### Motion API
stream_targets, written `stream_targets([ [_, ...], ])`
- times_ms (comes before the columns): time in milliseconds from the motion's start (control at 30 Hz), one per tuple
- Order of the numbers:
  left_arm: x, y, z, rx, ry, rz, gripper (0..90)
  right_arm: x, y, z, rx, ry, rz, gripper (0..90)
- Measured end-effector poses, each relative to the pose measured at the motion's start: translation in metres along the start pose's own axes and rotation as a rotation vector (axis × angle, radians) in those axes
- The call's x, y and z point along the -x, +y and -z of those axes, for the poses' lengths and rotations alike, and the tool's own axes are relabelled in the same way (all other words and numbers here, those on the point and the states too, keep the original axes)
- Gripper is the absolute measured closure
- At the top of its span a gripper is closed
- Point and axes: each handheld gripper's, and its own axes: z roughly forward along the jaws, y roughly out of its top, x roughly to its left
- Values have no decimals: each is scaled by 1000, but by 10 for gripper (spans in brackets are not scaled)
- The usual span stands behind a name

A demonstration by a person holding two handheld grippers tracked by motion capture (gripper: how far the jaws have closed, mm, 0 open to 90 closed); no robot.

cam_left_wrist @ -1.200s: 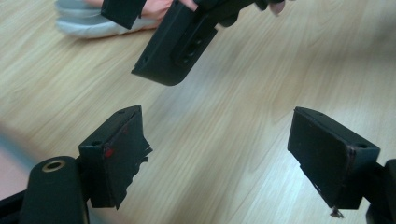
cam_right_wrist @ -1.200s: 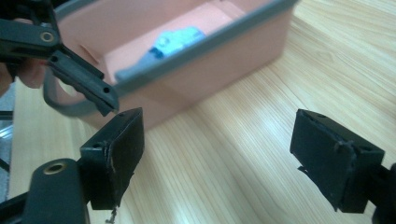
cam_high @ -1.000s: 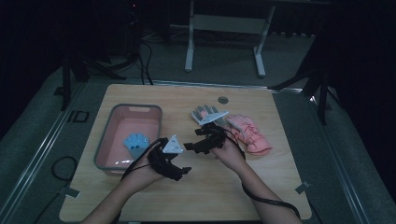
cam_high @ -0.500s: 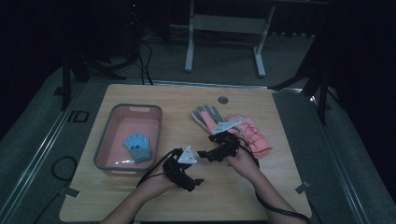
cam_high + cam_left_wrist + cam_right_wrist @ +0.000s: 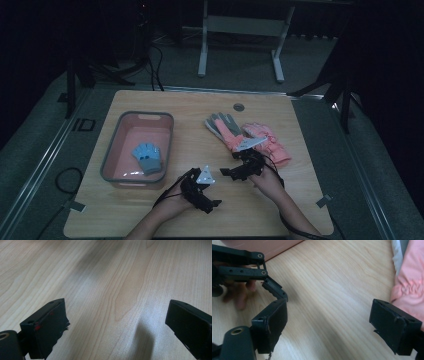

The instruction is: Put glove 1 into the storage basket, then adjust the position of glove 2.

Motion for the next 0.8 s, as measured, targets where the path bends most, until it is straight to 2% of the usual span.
stream_targets([
  [133,1,-3,0,6,12,-3,43,2,-5,7,17,1,-6,137],
  [200,1,-4,2,25,15,8,43,5,-7,12,34,13,-20,125],
  [300,2,-5,4,32,3,19,43,11,-9,19,43,27,-43,123],
  [433,3,-7,4,32,6,21,43,15,-11,24,59,0,-62,123],
  [500,4,-8,4,35,5,27,43,15,-12,24,54,-6,-45,110],
  [533,4,-8,4,34,4,26,43,15,-12,24,52,-26,-34,126],
  [600,5,-9,3,34,5,30,43,17,-13,25,49,-30,-25,206],
  [633,6,-9,3,36,5,29,43,18,-12,26,45,-57,-21,266],
  [667,6,-10,2,30,0,19,43,18,-12,27,37,-87,-15,383],
  [700,6,-10,1,25,-5,16,43,20,-12,28,29,-110,-5,459],
  [733,7,-11,1,17,-9,11,43,22,-10,28,26,-117,-11,483],
  [767,7,-11,1,18,-9,6,42,25,-9,29,25,-109,-27,570],
  [800,7,-11,1,21,-11,6,42,28,-7,31,24,-99,-29,619],
])
